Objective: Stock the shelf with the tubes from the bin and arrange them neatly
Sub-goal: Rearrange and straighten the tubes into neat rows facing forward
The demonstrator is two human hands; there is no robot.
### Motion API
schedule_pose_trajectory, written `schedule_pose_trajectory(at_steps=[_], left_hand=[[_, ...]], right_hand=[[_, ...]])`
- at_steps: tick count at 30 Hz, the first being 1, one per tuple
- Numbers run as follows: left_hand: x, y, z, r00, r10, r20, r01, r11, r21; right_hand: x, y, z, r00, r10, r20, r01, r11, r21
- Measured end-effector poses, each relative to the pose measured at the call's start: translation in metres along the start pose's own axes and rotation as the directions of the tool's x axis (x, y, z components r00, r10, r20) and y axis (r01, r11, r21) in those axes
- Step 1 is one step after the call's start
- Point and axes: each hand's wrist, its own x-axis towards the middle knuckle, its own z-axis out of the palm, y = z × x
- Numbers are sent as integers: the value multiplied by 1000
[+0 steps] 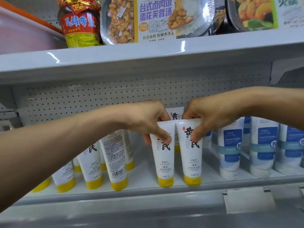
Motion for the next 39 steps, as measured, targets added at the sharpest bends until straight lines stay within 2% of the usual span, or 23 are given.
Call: schedule_pose_trajectory(at_steps=[21,27,39], left_hand=[[-5,3,1,999,-35,-6,35,999,35],[-7,1,3,999,-48,2,48,999,-5],[0,-3,9,993,-65,-96,67,998,12]], right_hand=[[-1,2,2,999,22,23,-23,998,61],[1,1,-1,998,-8,61,3,996,84],[12,3,0,998,-51,46,46,994,100]])
